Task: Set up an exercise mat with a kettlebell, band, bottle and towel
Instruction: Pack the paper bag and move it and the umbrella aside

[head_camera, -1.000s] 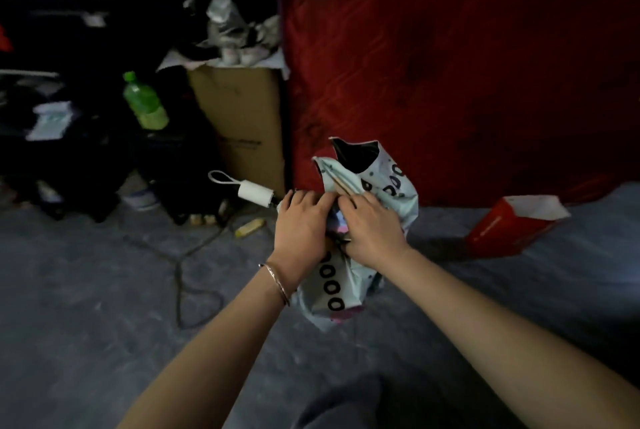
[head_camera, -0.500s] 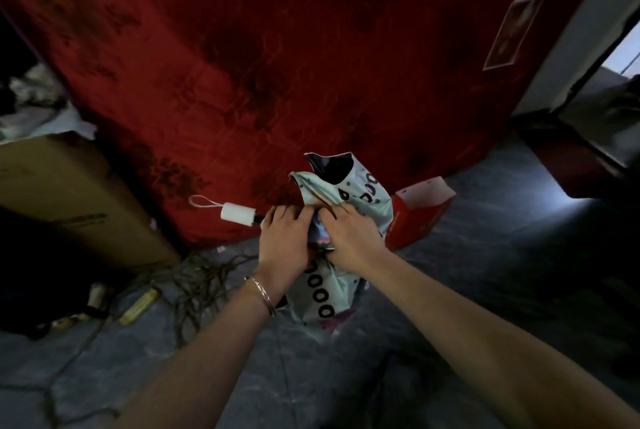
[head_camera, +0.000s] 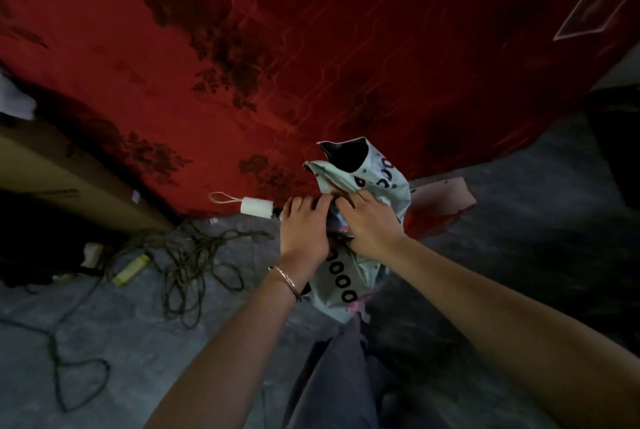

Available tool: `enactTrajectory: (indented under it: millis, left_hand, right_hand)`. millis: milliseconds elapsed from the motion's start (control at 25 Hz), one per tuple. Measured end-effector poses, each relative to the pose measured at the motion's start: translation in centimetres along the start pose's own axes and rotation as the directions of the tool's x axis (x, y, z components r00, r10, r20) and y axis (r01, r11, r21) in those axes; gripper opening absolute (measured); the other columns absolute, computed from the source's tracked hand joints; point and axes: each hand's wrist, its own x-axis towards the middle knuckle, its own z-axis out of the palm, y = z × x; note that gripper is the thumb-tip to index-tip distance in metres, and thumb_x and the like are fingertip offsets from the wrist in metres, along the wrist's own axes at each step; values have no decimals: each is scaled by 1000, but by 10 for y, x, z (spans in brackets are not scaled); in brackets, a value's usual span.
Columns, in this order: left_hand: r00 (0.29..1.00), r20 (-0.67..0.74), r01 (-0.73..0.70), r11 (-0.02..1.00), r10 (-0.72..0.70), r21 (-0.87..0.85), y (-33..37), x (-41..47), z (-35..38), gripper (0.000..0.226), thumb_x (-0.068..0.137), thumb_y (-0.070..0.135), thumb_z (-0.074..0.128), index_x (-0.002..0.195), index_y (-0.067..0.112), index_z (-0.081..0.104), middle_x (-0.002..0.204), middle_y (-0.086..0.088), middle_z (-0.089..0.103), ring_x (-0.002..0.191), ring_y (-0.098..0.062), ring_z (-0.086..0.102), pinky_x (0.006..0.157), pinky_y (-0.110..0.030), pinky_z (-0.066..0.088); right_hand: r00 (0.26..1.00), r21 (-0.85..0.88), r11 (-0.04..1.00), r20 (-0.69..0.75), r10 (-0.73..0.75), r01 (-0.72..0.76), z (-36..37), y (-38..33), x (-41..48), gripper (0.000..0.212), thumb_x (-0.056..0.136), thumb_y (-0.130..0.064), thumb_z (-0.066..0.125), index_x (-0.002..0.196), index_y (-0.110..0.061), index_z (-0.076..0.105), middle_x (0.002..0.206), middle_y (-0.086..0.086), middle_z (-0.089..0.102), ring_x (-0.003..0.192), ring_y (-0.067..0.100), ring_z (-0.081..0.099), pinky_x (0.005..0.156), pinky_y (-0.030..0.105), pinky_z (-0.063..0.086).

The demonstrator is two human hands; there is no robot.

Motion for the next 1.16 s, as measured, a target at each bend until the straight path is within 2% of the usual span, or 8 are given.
enactTrajectory:
  millis: [200, 360, 480, 760, 960, 1080, 1160]
  left_hand:
    - [995, 91, 46, 997, -41, -55, 4, 90, 85, 56, 79, 14, 60, 130, 24, 41, 124, -5, 52, 121, -29, 41, 104, -40, 34]
    - [982, 150, 125, 991, -117, -49, 6, 143, 139, 58, 78, 12, 61, 132, 23, 41, 129, -6, 50, 126, -30, 36, 106, -43, 33]
    - [976, 184, 129, 991, -120, -39, 2, 187, 201, 62, 75, 9, 61, 132, 23, 42, 129, -5, 50, 126, -30, 36, 108, -42, 31]
    - [962, 157, 220, 975, -221, 26, -44, 238, 397, 58, 66, 6, 66, 121, 19, 52, 117, -11, 59, 116, -35, 47, 102, -48, 38]
    - [954, 200, 225, 974, -225, 25, -82, 256, 558, 61, 61, 8, 72, 119, 18, 55, 111, -11, 61, 110, -34, 51, 97, -48, 43]
    - [968, 165, 192, 981, -189, -2, -99, 266, 638, 46, 65, 15, 71, 108, 18, 59, 95, -8, 65, 96, -33, 58, 88, -44, 48]
    - [984, 114, 139, 990, -135, -22, -114, 267, 691, 38, 66, 19, 70, 102, 17, 60, 87, -6, 65, 87, -31, 60, 84, -41, 49]
  right_hand:
    - [994, -14, 1000, 105, 11, -10, 47, 81, 69, 59, 75, -18, 67, 127, -14, 39, 126, 9, 49, 122, 28, 40, 86, 45, 45]
    - [993, 7, 999, 109, -36, 35, 90, 134, 115, 53, 76, -17, 66, 124, -12, 44, 123, 11, 51, 121, 29, 42, 84, 45, 47]
    - [993, 32, 999, 118, -30, 26, 149, 178, 154, 49, 74, -17, 67, 118, -12, 47, 119, 11, 54, 117, 31, 45, 82, 45, 47]
    - [988, 94, 992, 129, -90, 79, 340, 244, 225, 50, 64, -12, 72, 111, -10, 55, 106, 12, 61, 103, 33, 54, 76, 48, 50]
    - [987, 153, 986, 141, -80, 58, 497, 285, 259, 53, 60, -18, 75, 110, -12, 56, 106, 10, 61, 106, 31, 53, 74, 45, 51]
    - [993, 117, 992, 108, -53, 40, 577, 306, 265, 50, 55, -16, 73, 103, -15, 56, 96, 6, 63, 98, 31, 58, 73, 43, 49]
    - [995, 67, 995, 50, -83, 80, 630, 316, 269, 41, 62, -17, 67, 102, -16, 58, 92, 4, 64, 93, 28, 60, 73, 39, 47]
